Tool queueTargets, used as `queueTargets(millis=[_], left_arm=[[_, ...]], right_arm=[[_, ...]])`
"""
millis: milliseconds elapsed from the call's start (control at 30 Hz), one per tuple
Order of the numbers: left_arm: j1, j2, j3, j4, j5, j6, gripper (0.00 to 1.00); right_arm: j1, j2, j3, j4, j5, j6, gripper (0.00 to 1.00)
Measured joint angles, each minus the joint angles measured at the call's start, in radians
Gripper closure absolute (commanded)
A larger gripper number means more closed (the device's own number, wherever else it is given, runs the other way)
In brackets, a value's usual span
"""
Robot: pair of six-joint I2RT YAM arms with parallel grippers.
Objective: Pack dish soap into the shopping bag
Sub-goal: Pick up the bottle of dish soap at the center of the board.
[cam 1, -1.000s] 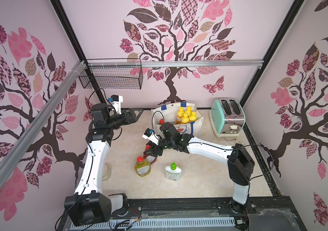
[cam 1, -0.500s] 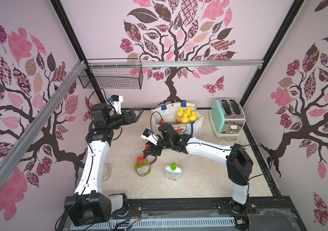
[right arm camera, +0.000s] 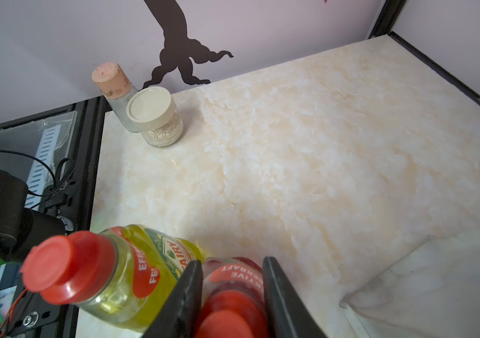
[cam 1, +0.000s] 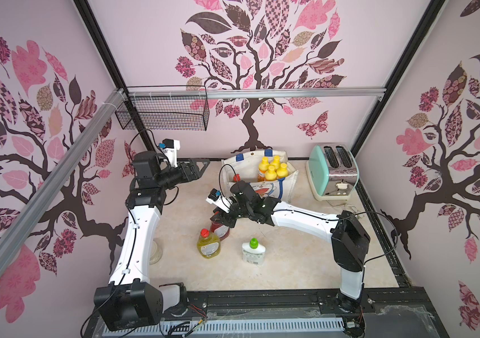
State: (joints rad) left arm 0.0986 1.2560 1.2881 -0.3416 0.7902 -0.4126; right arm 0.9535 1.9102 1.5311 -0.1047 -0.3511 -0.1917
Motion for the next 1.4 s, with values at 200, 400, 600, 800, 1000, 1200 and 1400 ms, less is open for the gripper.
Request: queueTargets(millis=[200,400,600,800,1000,1200,1400], left_arm=[[0.000,0.000,0.000,0.000,0.000,0.001,0.02],[0.000,0.000,0.000,0.000,0.000,0.001,0.02],[-0.001,0.000,0.000,0.000,0.000,0.002,0.02],[-0.008,0.000,0.000,-0.004,0.000,0.008,0.02],[-0.017,0.000,0.000,-0.004,0.000,0.017,0.02],[-0.032,0.000,0.000,-0.004,0.000,0.019,0.02],[-0.042,0.001,0.000,-0.013,-0.003,0.023,0.02]], right_arm=[[0.003,0.000,0.002,-0.003,0.020,0.003,0.86],[0.007,0.000,0.030,-0.053,0.069,0.016,1.00],[0.008,-0.016,0.042,-0.114,0.135,0.039,1.00],[0.008,-0.024,0.087,-0.217,0.211,0.059,1.00],[0.005,-0.025,0.149,-0.300,0.277,0.072,1.00],[-0.014,-0.042,0.207,-0.372,0.309,0.084,1.00],[-0.040,-0.041,0.383,-0.496,0.331,0.095,1.00]])
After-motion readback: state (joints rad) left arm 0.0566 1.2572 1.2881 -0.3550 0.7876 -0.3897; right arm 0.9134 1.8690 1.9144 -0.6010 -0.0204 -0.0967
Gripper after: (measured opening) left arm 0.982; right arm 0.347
